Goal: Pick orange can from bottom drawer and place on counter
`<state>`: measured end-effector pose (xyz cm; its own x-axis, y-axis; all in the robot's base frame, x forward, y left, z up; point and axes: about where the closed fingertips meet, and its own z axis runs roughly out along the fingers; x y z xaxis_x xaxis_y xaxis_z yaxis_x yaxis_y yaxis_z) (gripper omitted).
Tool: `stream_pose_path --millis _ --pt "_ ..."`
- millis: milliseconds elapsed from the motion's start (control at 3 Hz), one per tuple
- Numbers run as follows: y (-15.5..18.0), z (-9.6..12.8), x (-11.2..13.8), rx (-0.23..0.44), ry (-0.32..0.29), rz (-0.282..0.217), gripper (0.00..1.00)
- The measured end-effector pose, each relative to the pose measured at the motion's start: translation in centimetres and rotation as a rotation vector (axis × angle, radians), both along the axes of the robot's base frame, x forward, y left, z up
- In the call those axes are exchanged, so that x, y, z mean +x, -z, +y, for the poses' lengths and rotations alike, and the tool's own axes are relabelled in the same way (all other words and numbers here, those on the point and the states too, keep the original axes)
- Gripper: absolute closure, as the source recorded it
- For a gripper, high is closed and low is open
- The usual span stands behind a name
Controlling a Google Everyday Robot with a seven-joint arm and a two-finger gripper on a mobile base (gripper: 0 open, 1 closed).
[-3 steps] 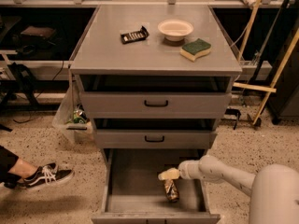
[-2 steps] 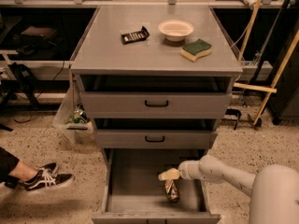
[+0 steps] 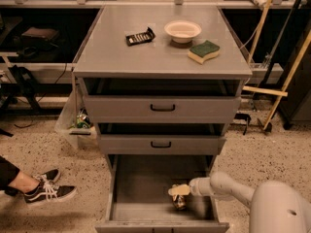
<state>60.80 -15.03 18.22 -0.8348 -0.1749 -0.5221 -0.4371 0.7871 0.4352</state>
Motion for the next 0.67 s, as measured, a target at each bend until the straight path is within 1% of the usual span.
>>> stream_pose_path --millis 333,667 --pt "2.84 -1.26 -1.58 0.02 0.043 0.038 0.0" --pt "2.98 -1.06 -1.67 0.021 0.042 0.041 0.0"
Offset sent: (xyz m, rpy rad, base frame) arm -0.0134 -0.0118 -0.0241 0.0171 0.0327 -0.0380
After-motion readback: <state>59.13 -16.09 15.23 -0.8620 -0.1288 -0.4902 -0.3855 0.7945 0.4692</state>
